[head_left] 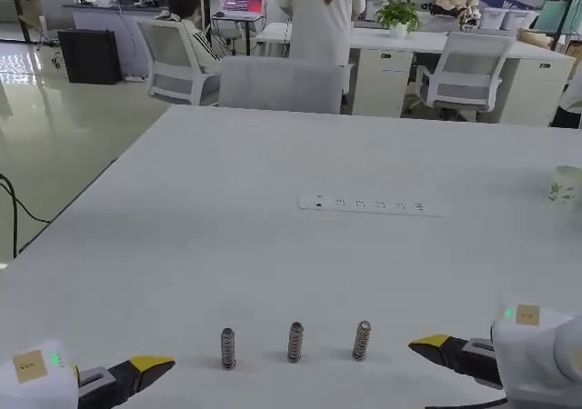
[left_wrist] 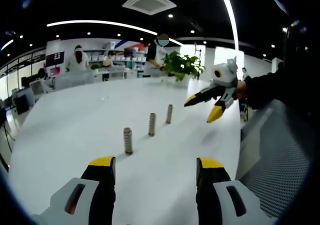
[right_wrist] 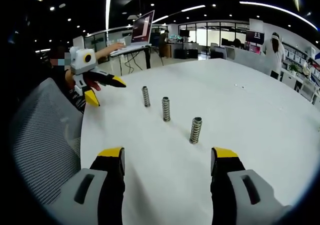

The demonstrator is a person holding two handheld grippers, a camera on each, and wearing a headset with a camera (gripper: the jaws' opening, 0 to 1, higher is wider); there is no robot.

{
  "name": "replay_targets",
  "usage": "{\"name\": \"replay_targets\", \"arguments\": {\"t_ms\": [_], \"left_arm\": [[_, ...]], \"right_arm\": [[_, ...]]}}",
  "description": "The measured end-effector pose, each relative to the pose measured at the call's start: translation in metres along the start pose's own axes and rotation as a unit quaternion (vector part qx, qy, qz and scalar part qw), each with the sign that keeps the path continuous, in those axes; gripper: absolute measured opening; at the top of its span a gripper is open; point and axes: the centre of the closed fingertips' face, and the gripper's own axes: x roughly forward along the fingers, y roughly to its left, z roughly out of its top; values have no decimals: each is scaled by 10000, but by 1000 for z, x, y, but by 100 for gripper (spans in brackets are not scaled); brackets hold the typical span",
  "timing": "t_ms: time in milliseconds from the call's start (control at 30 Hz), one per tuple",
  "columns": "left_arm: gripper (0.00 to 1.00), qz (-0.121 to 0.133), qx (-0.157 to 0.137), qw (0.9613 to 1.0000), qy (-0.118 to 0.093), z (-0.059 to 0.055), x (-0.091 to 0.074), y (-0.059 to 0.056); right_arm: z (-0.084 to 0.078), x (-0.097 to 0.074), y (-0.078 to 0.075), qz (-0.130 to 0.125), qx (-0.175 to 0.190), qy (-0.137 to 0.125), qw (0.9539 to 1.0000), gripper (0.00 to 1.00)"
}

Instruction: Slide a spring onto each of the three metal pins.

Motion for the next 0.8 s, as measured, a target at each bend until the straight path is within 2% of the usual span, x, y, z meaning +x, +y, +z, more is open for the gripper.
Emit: {"name": "replay_targets", "arguments": {"t_ms": [800], "left_arm": [[63, 56, -48, 10000, 15, -1, 0, 2]], "right_arm": [[-4, 0, -1, -6, 125, -18, 9999, 75]]}}
